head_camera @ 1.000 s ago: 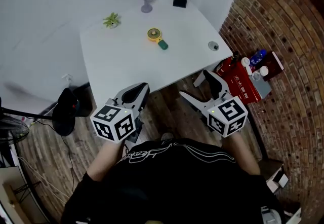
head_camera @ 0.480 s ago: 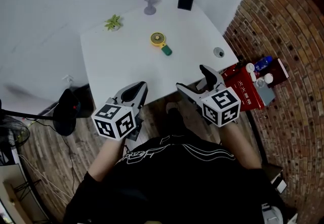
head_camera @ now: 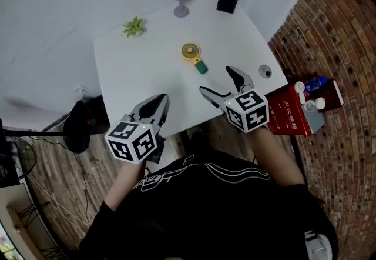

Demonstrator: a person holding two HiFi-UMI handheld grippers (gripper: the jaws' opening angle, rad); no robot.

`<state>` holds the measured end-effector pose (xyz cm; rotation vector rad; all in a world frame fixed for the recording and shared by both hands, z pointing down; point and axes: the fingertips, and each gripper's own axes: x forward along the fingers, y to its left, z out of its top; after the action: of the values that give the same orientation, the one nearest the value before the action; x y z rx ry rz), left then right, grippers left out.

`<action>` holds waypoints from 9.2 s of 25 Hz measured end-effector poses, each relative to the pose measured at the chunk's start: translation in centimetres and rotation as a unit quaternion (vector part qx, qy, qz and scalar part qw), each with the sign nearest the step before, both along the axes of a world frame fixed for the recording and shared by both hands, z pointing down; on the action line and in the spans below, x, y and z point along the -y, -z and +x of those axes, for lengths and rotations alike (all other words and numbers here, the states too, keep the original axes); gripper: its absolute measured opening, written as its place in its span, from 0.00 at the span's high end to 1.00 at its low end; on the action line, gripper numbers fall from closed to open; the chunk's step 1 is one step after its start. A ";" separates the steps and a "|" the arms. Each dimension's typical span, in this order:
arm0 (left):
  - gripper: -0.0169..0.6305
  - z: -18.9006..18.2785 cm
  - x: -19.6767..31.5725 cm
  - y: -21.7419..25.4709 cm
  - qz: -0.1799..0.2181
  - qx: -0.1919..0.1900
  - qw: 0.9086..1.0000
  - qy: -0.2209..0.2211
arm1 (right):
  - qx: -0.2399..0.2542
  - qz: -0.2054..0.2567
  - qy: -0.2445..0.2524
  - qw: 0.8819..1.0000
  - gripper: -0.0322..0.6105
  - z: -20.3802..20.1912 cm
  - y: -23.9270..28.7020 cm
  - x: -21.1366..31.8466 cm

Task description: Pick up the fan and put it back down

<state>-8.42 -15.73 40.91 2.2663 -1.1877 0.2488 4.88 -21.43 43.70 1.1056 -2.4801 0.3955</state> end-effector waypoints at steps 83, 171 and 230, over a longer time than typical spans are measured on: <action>0.92 -5.0 4.1 -0.1 -0.010 0.001 0.999 0.050 | -0.004 -0.048 -0.016 0.999 0.67 -2.7 -3.8 7.7; 0.92 -6.2 7.7 -2.8 -0.040 -0.002 0.994 0.098 | -0.099 -0.079 -0.014 0.992 0.67 -1.3 -11.8 13.6; 0.92 -3.9 -2.3 3.6 0.024 -0.053 0.998 0.037 | 0.146 0.031 0.074 0.986 0.95 -3.5 7.0 -4.5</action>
<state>-12.28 -13.42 37.27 2.2406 -1.2314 0.0706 1.34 -16.93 36.68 0.9335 -2.8272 0.4660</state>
